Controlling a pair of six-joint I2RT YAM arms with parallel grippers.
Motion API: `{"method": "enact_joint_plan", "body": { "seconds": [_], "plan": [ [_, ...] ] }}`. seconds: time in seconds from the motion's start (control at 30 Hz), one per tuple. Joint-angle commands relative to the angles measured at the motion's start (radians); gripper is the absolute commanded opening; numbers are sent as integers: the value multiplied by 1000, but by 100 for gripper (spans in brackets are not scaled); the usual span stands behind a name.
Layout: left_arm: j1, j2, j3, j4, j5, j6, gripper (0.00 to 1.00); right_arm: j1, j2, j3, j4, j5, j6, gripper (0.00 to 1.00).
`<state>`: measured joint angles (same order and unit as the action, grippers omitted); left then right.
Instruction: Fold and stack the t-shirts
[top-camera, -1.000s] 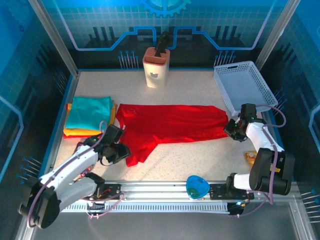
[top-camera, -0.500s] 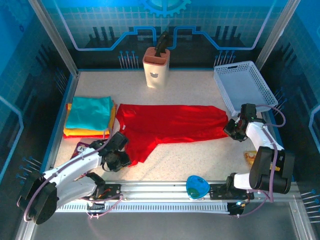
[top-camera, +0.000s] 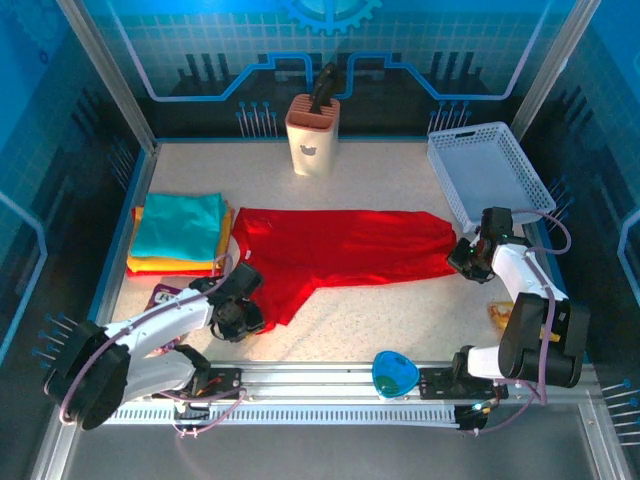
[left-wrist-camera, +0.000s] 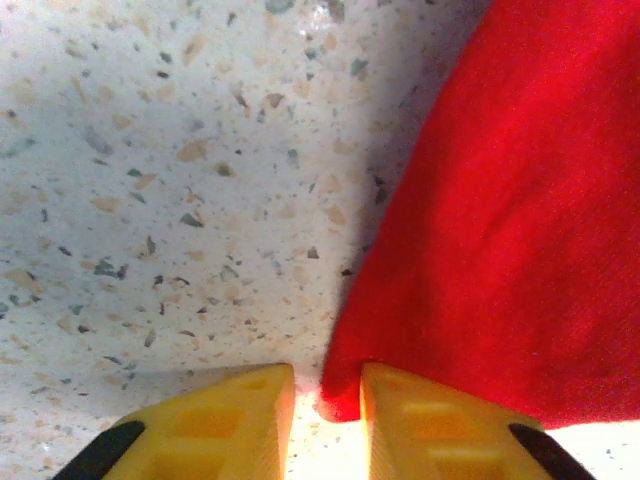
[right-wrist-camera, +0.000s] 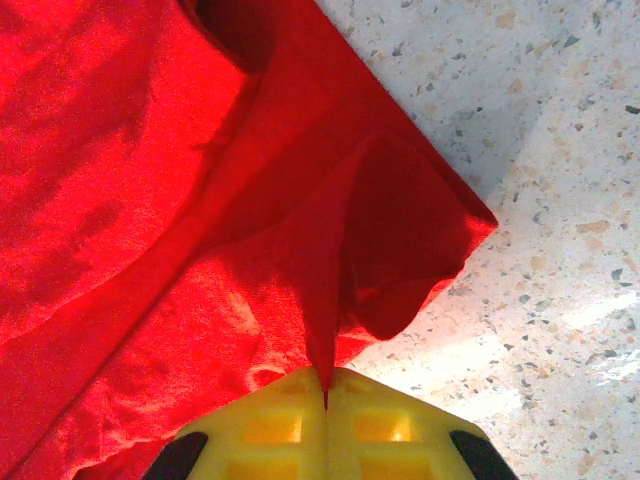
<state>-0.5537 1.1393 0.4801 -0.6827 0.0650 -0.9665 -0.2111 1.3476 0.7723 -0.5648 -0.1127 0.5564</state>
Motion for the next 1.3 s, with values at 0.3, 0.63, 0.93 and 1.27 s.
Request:
{"method": "enact_joint_plan", "body": {
  "seconds": [0.3, 0.63, 0.93, 1.27],
  "plan": [
    [-14, 39, 33, 26, -32, 25, 8, -24, -9, 15, -25, -12, -9, 0],
    [-15, -23, 77, -73, -42, 36, 0, -34, -74, 9, -79, -31, 4, 0],
    [-14, -242, 215, -313, -51, 20, 0, -38, -241, 1, -223, -6, -7, 0],
    [-14, -431, 381, -486, -31, -18, 0, -95, -452, -10, -347, -7, 20, 0]
  ]
}}
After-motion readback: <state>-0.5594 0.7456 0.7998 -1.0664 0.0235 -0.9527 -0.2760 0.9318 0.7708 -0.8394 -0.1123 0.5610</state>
